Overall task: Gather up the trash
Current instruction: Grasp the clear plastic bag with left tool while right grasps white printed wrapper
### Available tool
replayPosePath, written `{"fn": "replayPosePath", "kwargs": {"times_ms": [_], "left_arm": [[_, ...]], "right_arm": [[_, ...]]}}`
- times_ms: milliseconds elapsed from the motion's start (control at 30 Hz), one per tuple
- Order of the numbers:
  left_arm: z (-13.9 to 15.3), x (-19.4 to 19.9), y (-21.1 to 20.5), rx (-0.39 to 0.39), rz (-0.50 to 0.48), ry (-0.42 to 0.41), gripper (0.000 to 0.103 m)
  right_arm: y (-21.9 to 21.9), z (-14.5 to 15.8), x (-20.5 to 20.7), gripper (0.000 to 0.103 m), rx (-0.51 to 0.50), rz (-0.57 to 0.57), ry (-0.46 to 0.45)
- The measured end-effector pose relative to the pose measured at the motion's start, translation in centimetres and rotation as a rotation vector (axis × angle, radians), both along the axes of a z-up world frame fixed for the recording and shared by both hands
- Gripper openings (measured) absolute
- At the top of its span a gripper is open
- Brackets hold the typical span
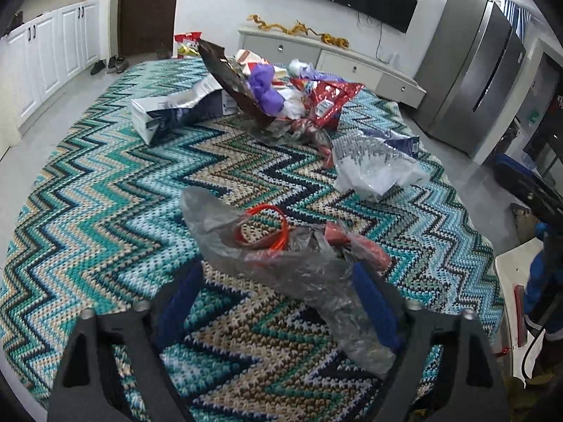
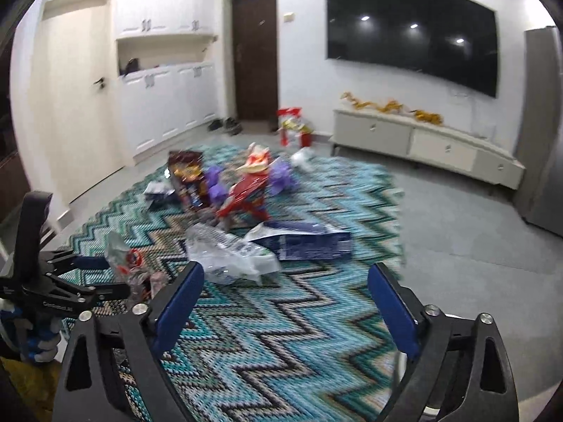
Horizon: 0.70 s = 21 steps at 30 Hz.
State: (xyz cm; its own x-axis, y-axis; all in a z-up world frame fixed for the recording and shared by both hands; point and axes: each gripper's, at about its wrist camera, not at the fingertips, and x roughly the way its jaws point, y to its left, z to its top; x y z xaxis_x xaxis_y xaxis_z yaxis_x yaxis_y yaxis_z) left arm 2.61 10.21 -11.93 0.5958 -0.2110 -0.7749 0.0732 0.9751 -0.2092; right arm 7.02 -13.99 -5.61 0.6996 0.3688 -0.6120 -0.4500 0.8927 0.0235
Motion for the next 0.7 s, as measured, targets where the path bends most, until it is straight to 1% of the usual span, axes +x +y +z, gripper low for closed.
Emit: {"fn": "replayPosePath", "kwargs": {"times_ms": [33, 100, 133, 200, 233, 267, 300, 333, 400, 567, 667, 700], "left_arm": [[-0.2, 0.4, 0.0, -0.008, -0.007, 0.012, 0.071], [-0.7, 1.1, 0.1, -0.035, -0.021, 0.034, 0.055], [-0.8, 1.3, 0.2, -0.043, -0.026, 0.041, 0.051], [-1.2, 1.7, 0.4, -0.060, -0.033, 0.052, 0.034], [-1.2, 1.9, 0.6, -0.065, -0.035, 0.054, 0.028], [-1.3, 2.0, 0.9, -0.067, -0.034, 0.052, 0.016], [-1.2, 2.1, 1.2, -0.069, -0.027, 0.048, 0.012], [-1.1, 2.1, 1.5, -0.071, -0.019, 0.041, 0.012], [-0.7, 2.2, 2.4, -0.064, 0.004, 0.020, 0.008], [0.2, 2.1, 3.9, -0.057, 0.047, -0.019, 0.006], [0.7, 1.9, 4.6, -0.053, 0.067, -0.036, 0.006], [0.9, 1.8, 4.8, -0.052, 0.072, -0.042, 0.006]], "right_arm": [[0.5, -0.4, 0.5, 0.085, -0.003, 0.016, 0.014], [1.5, -1.1, 1.6, 0.083, -0.003, 0.048, 0.042], [2.0, -1.4, 2.1, 0.081, -0.002, 0.060, 0.052], [2.5, -2.0, 3.0, 0.080, 0.005, 0.077, 0.073], [2.6, -2.1, 3.3, 0.080, 0.005, 0.079, 0.080], [2.9, -2.4, 3.9, 0.080, 0.004, 0.085, 0.091], [3.1, -2.6, 4.1, 0.076, 0.006, 0.090, 0.098], [3.4, -2.9, 4.6, 0.073, 0.012, 0.102, 0.113], [4.0, -3.4, 5.1, 0.072, 0.008, 0.115, 0.128], [6.1, -4.4, 5.8, 0.069, -0.017, 0.172, 0.150], [7.3, -5.6, 6.1, 0.063, -0.059, 0.190, 0.169], [7.5, -5.9, 6.2, 0.060, -0.070, 0.191, 0.173]]}}
